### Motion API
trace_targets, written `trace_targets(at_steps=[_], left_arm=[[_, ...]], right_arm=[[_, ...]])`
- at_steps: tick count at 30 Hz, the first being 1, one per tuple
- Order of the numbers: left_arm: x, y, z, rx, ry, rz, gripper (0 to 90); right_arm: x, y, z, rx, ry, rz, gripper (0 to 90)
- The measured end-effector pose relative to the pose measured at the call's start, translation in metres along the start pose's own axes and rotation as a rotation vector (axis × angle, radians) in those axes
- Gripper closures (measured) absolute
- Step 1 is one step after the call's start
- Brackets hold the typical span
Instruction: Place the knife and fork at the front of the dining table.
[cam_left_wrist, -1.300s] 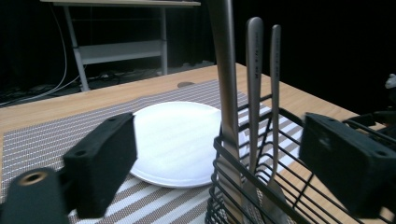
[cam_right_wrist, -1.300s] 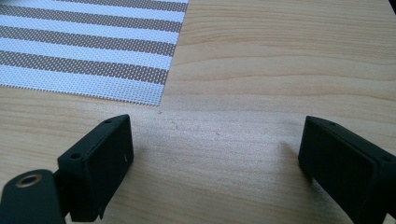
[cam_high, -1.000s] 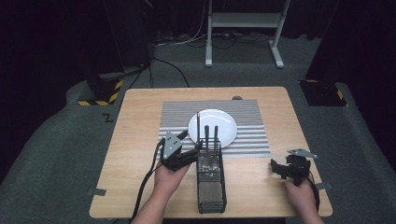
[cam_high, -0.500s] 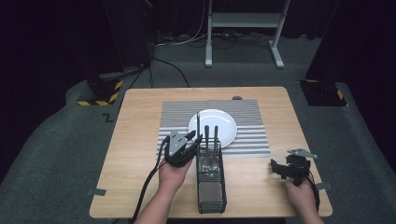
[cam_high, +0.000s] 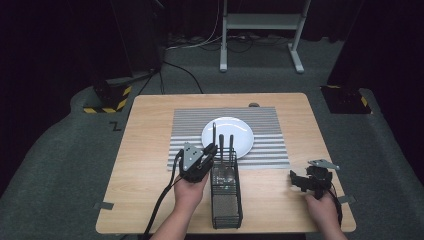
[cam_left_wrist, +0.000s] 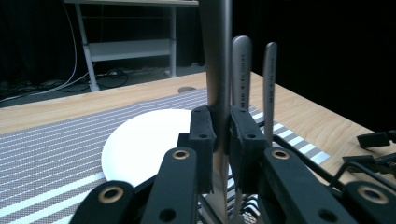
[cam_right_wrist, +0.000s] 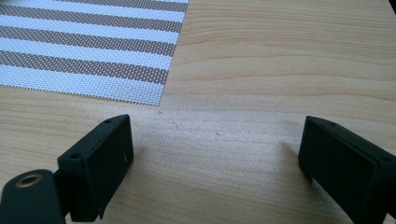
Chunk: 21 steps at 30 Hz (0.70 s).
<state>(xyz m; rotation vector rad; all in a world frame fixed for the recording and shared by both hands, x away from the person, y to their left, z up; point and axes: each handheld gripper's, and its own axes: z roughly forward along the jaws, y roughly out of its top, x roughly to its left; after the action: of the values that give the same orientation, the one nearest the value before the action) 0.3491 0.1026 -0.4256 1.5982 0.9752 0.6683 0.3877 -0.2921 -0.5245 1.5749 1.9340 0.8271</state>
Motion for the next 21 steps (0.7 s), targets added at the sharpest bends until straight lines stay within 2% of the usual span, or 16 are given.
trace_targets(at_steps=[2,8,13,21], left_arm=[[-0.003,0.001,-0.004,-0.033,0.022,0.001,81.0],[-0.004,0.007,-0.010,-0.080,0.031,0.000,81.2],[-0.005,0.012,-0.015,-0.116,0.026,-0.003,81.2],[-0.007,0.029,-0.030,-0.196,-0.007,-0.011,81.3]], right_arm=[[0.000,0.000,0.000,0.000,0.000,0.000,10.0],[0.000,0.000,0.000,0.000,0.000,-0.001,10.0],[0.000,0.000,0.000,0.000,0.000,-0.001,10.0],[0.000,0.000,0.000,0.000,0.000,0.000,10.0]])
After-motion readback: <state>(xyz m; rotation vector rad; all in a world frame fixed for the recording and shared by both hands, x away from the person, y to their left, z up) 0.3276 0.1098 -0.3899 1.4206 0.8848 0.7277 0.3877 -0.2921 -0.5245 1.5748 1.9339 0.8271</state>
